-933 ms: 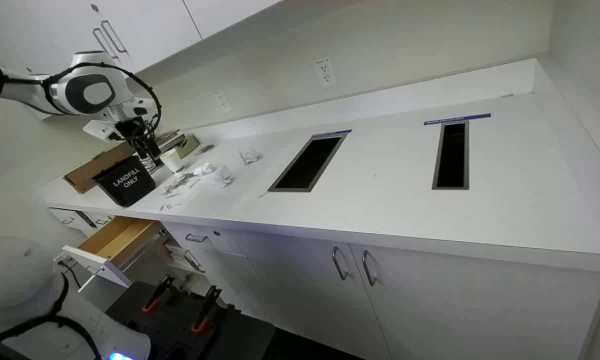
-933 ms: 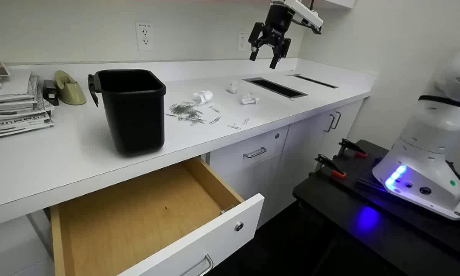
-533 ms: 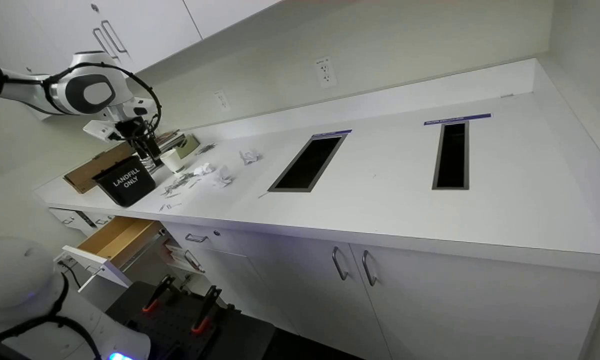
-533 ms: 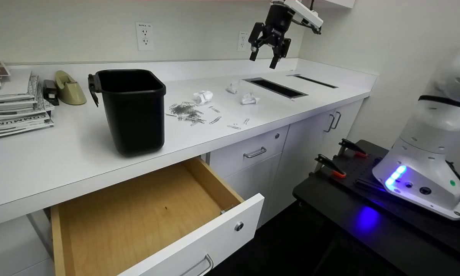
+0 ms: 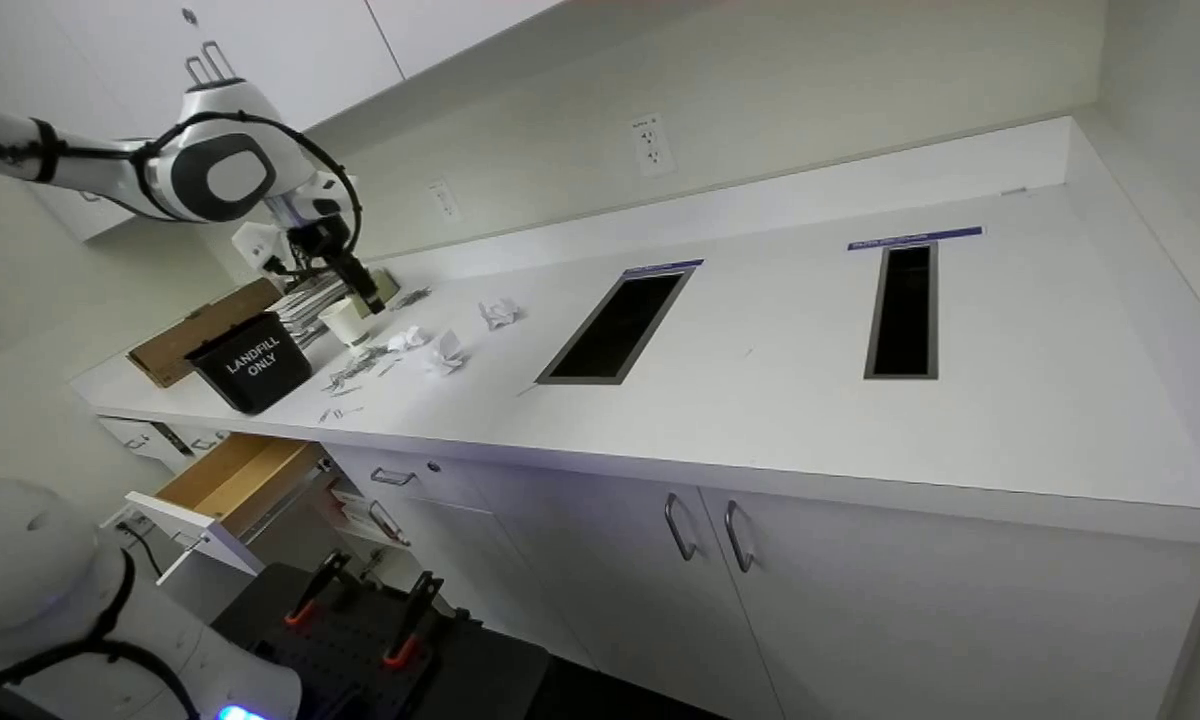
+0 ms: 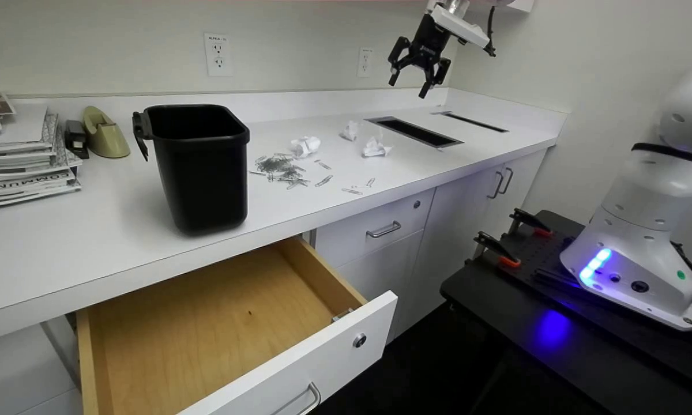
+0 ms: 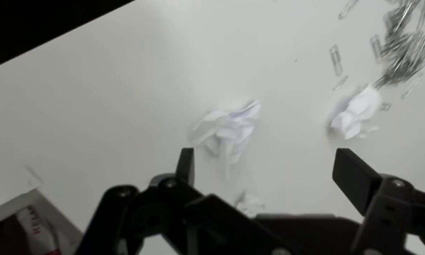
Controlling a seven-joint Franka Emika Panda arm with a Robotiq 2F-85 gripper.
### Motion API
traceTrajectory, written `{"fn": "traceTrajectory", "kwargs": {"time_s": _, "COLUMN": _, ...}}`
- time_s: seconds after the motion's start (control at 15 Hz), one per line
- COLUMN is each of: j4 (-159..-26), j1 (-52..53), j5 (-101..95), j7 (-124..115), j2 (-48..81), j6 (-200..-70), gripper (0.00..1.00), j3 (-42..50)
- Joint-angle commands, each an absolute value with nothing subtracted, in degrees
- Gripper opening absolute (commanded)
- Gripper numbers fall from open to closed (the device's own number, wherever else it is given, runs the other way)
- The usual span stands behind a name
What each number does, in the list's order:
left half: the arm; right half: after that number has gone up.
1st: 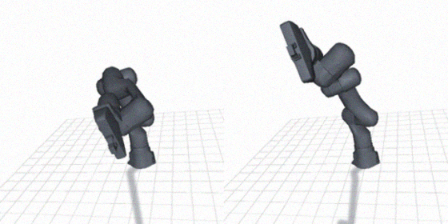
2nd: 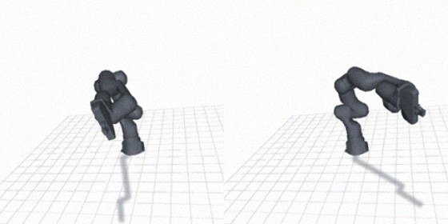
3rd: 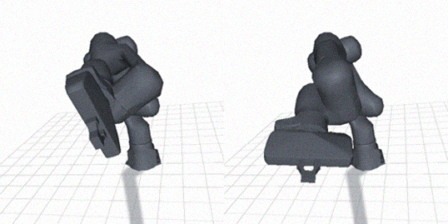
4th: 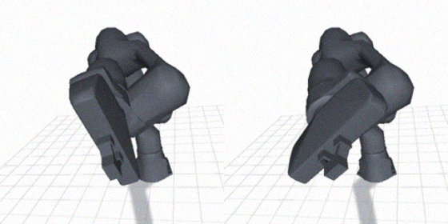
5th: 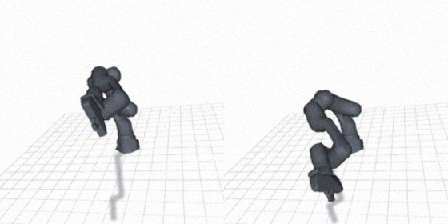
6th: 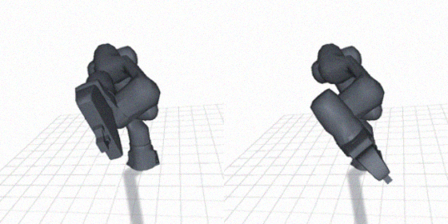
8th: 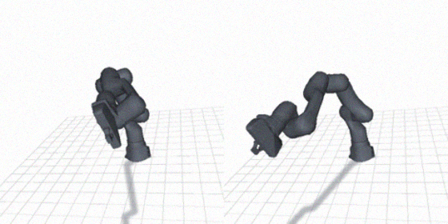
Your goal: Open the last bottom cabinet door
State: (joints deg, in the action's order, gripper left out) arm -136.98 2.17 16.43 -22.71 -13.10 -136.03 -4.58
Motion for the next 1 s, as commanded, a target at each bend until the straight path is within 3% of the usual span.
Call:
{"fn": "traceTrajectory", "kwargs": {"time_s": 0.0, "j4": -140.44, "j1": -3.65, "j5": 14.1, "j7": -25.0, "j2": -14.83, "j6": -138.04, "gripper": 1.0, "j3": 0.05}}
{"fn": "traceTrajectory", "kwargs": {"time_s": 0.53, "j4": -150.29, "j1": -16.89, "j5": 6.95, "j7": -34.41, "j2": -18.77, "j6": -140.28, "gripper": 1.0, "j3": 7.46}}
{"fn": "traceTrajectory", "kwargs": {"time_s": 0.93, "j4": -146.96, "j1": -15.56, "j5": 8.42, "j7": -29.32, "j2": -15.41, "j6": -138.39, "gripper": 1.0, "j3": 8.09}}
